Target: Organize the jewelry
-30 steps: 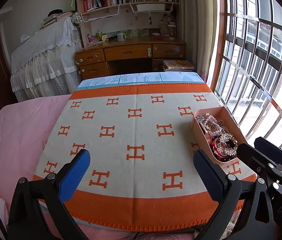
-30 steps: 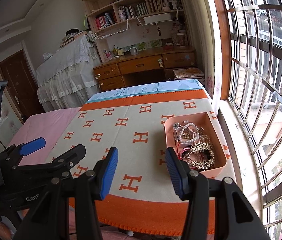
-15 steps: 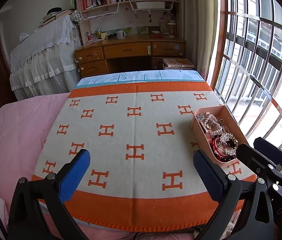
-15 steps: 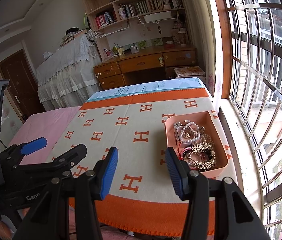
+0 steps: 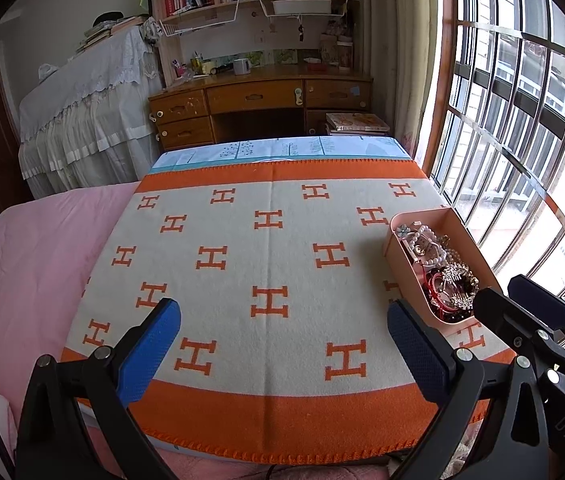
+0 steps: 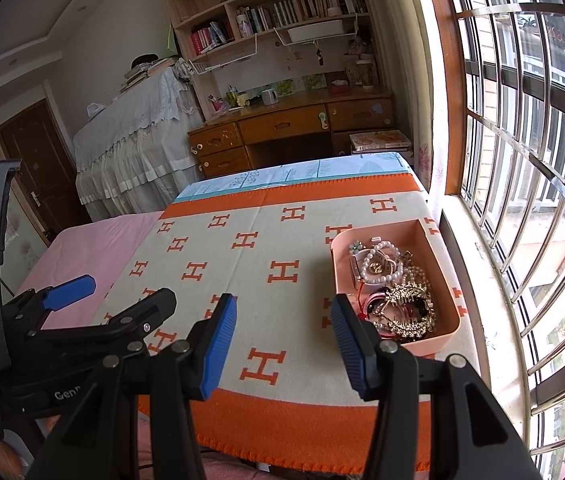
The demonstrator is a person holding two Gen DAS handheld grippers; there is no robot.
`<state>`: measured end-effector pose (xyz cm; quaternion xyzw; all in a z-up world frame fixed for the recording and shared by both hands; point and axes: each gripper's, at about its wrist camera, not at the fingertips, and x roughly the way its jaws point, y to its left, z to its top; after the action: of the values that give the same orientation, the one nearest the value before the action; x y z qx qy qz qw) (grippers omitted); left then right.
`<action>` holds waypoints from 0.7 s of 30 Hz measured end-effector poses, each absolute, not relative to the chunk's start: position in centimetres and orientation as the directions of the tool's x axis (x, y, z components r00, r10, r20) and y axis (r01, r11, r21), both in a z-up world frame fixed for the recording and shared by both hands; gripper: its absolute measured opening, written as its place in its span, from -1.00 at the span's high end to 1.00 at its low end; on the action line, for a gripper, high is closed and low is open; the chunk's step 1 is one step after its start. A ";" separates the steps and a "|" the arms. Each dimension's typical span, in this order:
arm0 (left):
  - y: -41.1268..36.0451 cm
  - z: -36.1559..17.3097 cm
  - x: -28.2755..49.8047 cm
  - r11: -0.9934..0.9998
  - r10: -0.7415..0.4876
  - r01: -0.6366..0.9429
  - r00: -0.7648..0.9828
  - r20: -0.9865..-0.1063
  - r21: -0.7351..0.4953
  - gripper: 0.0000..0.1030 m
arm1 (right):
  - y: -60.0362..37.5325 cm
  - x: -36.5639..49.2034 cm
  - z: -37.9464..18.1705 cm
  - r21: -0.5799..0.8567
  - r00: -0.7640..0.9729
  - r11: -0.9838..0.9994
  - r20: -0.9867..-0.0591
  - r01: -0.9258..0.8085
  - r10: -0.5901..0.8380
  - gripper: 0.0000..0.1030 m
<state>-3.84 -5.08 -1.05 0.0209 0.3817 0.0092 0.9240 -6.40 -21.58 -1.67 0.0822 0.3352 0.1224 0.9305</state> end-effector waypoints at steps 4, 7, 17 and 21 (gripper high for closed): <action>-5.0 -1.2 -3.7 0.999 0.030 0.001 0.705 -0.709 0.044 -0.98 | -21.4 -6.5 -1.8 0.236 0.744 0.956 -0.605 -0.172 0.283 0.03; -5.0 -1.3 -3.8 0.999 0.030 0.002 0.704 -0.710 0.044 -0.98 | -21.4 -6.5 -1.7 0.236 0.744 0.956 -0.605 -0.172 0.283 0.03; -5.0 -1.2 -3.7 0.999 0.029 0.002 0.703 -0.711 0.043 -0.98 | -21.3 -6.4 -1.9 0.239 0.742 0.956 -0.608 -0.170 0.284 0.03; -5.0 -1.3 -3.7 0.999 0.029 0.002 0.701 -0.713 0.042 -0.98 | -21.2 -6.5 -1.9 0.240 0.740 0.956 -0.609 -0.170 0.285 0.03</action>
<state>-3.74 -4.99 -1.30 0.0200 0.3866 0.0072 0.9220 -6.46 -21.25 -1.92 0.0845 0.3390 0.1224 0.9289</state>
